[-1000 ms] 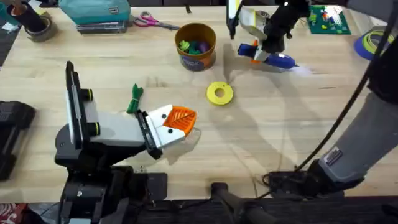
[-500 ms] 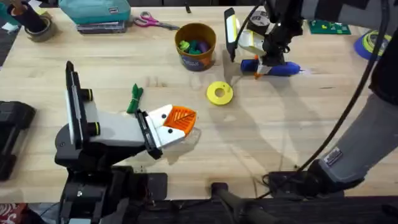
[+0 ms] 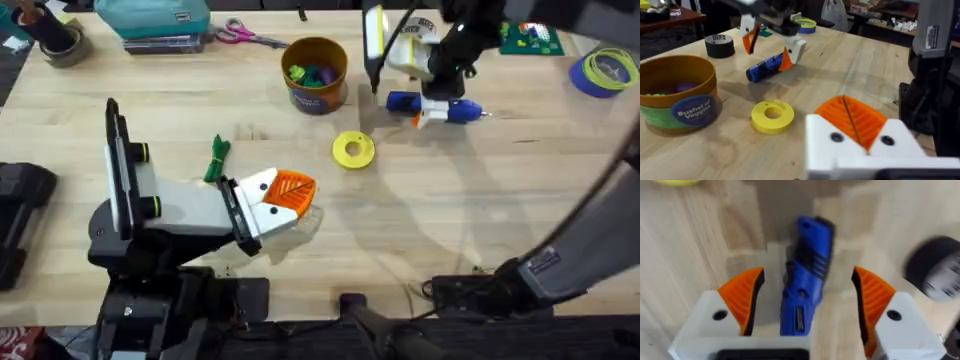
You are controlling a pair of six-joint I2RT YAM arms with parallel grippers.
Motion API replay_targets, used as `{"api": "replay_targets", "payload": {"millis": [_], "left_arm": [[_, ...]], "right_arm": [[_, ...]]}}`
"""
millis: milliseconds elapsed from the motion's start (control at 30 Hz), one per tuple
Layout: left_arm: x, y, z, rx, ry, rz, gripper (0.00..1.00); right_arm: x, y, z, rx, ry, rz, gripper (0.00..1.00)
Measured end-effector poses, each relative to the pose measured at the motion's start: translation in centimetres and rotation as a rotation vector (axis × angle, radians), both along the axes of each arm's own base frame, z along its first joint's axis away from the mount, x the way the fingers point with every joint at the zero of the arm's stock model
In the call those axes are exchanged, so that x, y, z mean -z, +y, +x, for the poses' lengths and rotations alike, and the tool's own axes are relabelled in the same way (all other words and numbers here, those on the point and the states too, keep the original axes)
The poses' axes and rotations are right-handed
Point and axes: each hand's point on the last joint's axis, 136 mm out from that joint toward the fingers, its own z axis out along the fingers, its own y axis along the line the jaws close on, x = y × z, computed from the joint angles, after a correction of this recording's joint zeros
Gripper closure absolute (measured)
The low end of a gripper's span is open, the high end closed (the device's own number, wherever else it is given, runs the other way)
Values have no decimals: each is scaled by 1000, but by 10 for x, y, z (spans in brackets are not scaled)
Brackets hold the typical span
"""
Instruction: Pick up the gripper from the table and insert it into the empty holder that is missing its gripper. Then pick up a screw, insert it into the mounting hole, and use the screwdriver to tighten it. Finally, clean up the table by picking up the vegetable and placing it into the bucket.
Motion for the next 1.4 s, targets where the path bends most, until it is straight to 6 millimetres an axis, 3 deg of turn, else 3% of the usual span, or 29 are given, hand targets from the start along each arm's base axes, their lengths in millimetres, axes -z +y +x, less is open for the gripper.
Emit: {"api": "replay_targets", "payload": {"millis": [33,67,200,233,267,400,567,667,767,933,967,1067,1400], "left_arm": [[0,0,0,0,-4,2,948],[0,0,0,0,-3,1,814],[0,0,0,0,-3,1,170],[0,0,0,0,0,0,60],[0,0,0,0,0,0,26],[0,0,1,-5,-3,1,16],[-10,5,10,-59,-53,-9,15],[-29,10,19,-123,-110,-44,16],[-34,16,26,-179,-97,-64,16],[-56,28,40,-274,-43,-51,16],[-76,38,51,-336,6,-12,16],[-88,48,66,-384,91,34,16],[-78,84,108,-480,474,211,15]], "right_arm": [[-11,3,1,22,-27,15,6],[-21,5,1,49,-53,32,6],[-63,8,0,219,-145,115,6],[-71,8,0,267,-162,137,6],[-80,9,0,321,-179,161,6],[-115,10,5,510,-244,263,6],[-183,13,15,770,-355,464,6],[-216,14,6,876,-383,579,6],[-235,18,-15,921,-352,660,6],[-240,21,-49,958,-261,693,6],[-244,22,-59,963,-250,710,6],[-240,20,-73,967,-245,720,5],[-191,4,-131,1030,-221,729,6]]}}
